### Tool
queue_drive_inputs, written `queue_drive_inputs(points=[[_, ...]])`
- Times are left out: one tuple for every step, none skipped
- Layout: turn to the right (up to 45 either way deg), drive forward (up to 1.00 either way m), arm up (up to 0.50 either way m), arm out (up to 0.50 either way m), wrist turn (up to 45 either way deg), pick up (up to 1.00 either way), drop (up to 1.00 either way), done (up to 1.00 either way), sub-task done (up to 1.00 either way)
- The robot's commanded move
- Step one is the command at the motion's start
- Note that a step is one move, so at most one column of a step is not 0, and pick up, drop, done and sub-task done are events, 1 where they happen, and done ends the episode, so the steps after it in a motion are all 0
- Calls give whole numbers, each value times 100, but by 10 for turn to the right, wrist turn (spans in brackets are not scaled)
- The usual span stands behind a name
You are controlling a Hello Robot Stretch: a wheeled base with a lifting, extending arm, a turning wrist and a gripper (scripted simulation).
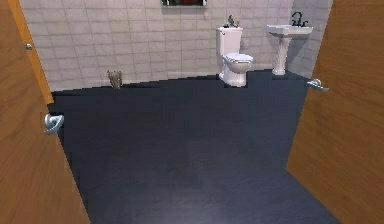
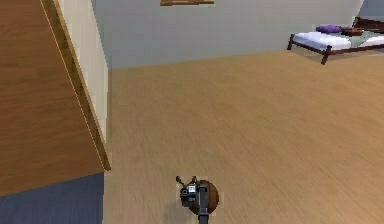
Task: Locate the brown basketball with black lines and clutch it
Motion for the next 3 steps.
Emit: queue_drive_inputs(points=[[0, 0, 0, 0, 210, 0, 0, 0, 0], [0, 0, -30, 0, 0, 0, 0, 0, 0], [0, 0, 0, 0, 0, 100, 0, 0, 0]])
